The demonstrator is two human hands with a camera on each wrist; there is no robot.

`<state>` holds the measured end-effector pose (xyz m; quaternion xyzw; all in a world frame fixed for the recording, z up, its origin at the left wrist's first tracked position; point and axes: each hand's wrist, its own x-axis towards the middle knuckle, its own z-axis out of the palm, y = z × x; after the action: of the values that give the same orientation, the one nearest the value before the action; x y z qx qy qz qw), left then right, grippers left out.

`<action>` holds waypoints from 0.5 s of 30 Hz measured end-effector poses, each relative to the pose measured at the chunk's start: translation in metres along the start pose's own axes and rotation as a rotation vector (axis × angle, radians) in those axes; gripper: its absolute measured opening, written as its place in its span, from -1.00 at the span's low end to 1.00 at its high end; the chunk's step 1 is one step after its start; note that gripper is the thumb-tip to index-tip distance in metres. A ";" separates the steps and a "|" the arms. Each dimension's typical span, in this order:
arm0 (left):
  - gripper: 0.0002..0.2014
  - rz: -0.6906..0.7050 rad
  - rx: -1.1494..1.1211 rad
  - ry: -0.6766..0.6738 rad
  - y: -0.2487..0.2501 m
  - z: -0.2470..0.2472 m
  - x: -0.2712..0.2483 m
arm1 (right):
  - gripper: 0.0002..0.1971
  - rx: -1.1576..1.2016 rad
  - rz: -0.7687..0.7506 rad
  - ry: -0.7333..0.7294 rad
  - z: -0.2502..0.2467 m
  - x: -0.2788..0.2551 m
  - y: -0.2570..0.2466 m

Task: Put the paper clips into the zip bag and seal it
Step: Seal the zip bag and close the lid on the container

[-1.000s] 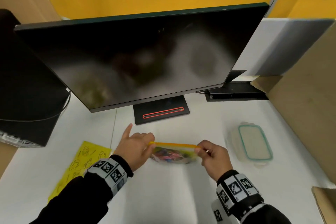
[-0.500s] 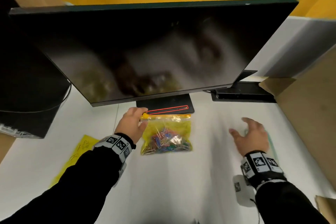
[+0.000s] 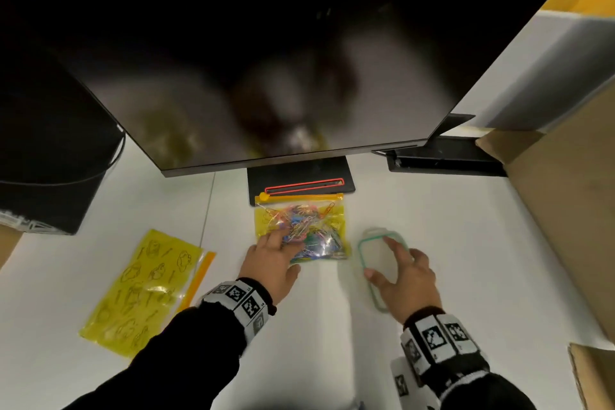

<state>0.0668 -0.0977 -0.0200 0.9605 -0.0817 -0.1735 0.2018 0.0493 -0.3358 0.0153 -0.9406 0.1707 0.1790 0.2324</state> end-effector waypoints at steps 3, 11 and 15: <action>-0.74 -0.084 -0.393 -0.046 0.016 0.002 -0.013 | -0.46 0.077 -0.076 -0.049 0.013 -0.023 -0.011; -0.77 -0.292 -0.893 -0.288 0.023 0.019 -0.035 | -0.51 0.583 0.143 -0.188 0.031 -0.037 -0.001; -0.71 -0.295 -0.858 -0.236 0.022 0.015 -0.037 | -0.64 0.537 0.139 -0.143 0.032 -0.033 -0.002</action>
<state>0.0247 -0.1146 -0.0122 0.7654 0.1124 -0.3265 0.5432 0.0127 -0.3101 0.0035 -0.8164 0.2595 0.2087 0.4718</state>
